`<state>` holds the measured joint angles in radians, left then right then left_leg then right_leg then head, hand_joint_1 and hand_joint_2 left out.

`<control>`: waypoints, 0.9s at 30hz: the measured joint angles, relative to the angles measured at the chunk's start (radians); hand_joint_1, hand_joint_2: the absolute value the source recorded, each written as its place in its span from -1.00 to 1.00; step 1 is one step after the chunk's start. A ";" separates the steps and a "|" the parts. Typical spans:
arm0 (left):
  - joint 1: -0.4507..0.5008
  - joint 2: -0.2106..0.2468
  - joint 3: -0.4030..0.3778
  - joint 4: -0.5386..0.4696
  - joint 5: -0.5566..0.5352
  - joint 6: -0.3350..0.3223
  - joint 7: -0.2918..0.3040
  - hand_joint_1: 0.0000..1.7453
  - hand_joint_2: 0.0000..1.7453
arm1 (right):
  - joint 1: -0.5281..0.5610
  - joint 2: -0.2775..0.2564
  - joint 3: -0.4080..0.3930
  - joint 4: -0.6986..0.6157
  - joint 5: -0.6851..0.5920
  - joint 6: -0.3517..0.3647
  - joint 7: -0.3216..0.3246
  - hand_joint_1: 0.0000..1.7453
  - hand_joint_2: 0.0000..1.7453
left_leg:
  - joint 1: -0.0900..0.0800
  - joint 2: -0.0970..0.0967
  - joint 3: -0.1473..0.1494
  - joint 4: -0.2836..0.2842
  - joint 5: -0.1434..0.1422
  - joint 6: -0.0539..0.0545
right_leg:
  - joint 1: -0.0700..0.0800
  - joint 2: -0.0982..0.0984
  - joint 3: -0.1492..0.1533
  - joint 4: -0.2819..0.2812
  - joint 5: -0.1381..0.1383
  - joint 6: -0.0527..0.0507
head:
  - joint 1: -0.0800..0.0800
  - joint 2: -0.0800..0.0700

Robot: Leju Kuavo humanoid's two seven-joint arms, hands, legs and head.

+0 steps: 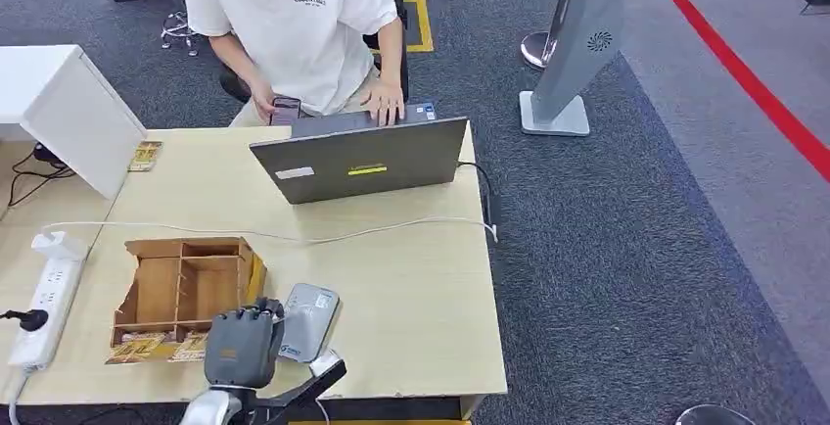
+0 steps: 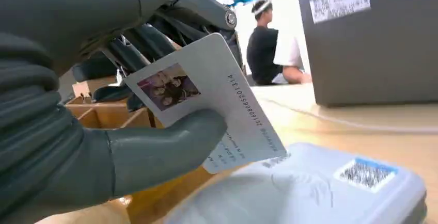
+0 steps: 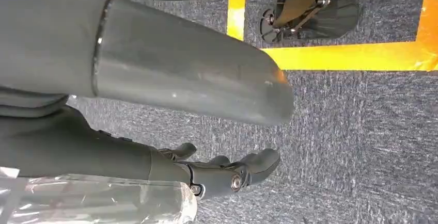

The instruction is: Pass the card to the sensor for recognition and then transmit it.

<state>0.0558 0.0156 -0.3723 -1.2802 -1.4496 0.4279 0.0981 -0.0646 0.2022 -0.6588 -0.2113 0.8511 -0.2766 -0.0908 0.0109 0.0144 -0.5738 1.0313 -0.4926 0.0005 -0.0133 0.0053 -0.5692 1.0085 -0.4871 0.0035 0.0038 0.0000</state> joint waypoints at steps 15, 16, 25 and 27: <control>-0.032 0.033 -0.007 -0.054 0.016 0.032 0.014 1.00 1.00 | 0.000 0.000 0.000 0.000 0.024 0.001 0.009 -1.00 -1.00 | 0.000 -0.001 0.000 0.000 0.000 0.000 | 0.000 -0.001 0.000 0.000 0.000 0.000 | 0.000 0.000; -0.038 0.040 -0.002 -0.081 0.015 0.040 0.012 1.00 1.00 | 0.000 0.000 0.000 0.000 0.027 0.001 0.011 -1.00 -1.00 | 0.000 -0.001 0.000 0.000 0.000 0.000 | 0.000 -0.001 0.000 0.000 0.000 0.000 | 0.000 0.000; -0.216 0.110 0.130 -0.249 0.037 0.114 -0.036 1.00 1.00 | -0.006 0.000 0.001 0.000 0.076 0.009 0.027 -1.00 -1.00 | 0.001 -0.002 0.000 0.000 0.004 -0.001 | 0.001 -0.002 0.000 0.001 0.002 -0.003 | 0.000 0.000; -0.270 0.126 0.172 -0.255 0.038 0.122 -0.052 1.00 1.00 | -0.008 0.000 0.002 0.000 0.085 0.011 0.034 -1.00 -1.00 | 0.001 -0.002 0.000 0.000 0.004 -0.002 | 0.001 -0.002 0.000 0.001 0.002 -0.003 | 0.000 0.000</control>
<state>-0.2147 0.1412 -0.2006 -1.5354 -1.4115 0.5497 0.0465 -0.0730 0.2022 -0.6565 -0.2110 0.9358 -0.2659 -0.0572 0.0117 0.0119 -0.5740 1.0312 -0.4885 -0.0011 -0.0127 0.0028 -0.5688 1.0100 -0.4849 0.0008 0.0034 0.0000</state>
